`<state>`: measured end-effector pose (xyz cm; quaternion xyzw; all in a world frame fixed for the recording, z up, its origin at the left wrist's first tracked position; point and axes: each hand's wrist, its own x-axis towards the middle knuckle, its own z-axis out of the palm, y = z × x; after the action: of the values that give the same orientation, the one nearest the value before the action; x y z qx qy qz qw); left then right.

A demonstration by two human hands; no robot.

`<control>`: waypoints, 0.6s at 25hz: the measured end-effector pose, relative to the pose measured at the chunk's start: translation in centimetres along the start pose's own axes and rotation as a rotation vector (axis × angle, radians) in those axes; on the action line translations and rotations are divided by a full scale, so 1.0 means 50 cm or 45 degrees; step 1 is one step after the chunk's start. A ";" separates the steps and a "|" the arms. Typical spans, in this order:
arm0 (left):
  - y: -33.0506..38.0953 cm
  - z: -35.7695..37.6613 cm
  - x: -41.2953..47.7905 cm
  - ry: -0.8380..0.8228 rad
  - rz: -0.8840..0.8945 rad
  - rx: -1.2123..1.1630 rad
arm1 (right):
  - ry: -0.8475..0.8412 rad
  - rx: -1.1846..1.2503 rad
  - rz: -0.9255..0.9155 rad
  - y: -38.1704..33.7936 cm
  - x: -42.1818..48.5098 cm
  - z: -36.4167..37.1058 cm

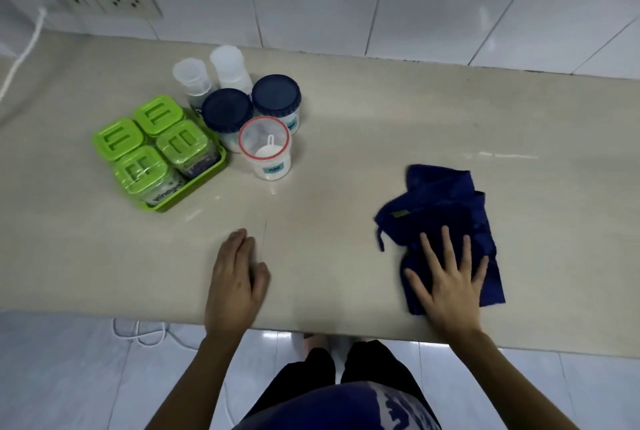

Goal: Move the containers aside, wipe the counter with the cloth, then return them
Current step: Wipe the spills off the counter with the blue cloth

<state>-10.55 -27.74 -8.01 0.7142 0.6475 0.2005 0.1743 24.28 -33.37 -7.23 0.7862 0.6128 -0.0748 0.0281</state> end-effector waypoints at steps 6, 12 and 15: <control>-0.006 -0.007 -0.002 -0.030 0.008 -0.002 | -0.034 0.000 -0.520 -0.313 -0.012 0.015; -0.012 -0.009 0.000 -0.002 0.033 -0.043 | 0.036 0.000 -0.513 -0.186 -0.002 0.017; -0.011 -0.008 -0.002 0.002 0.023 -0.045 | 0.016 0.014 -0.175 -0.062 0.012 0.002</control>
<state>-11.25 -27.80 -7.99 0.7168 0.6375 0.2139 0.1845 21.42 -32.02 -7.26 0.7429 0.6650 -0.0752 0.0148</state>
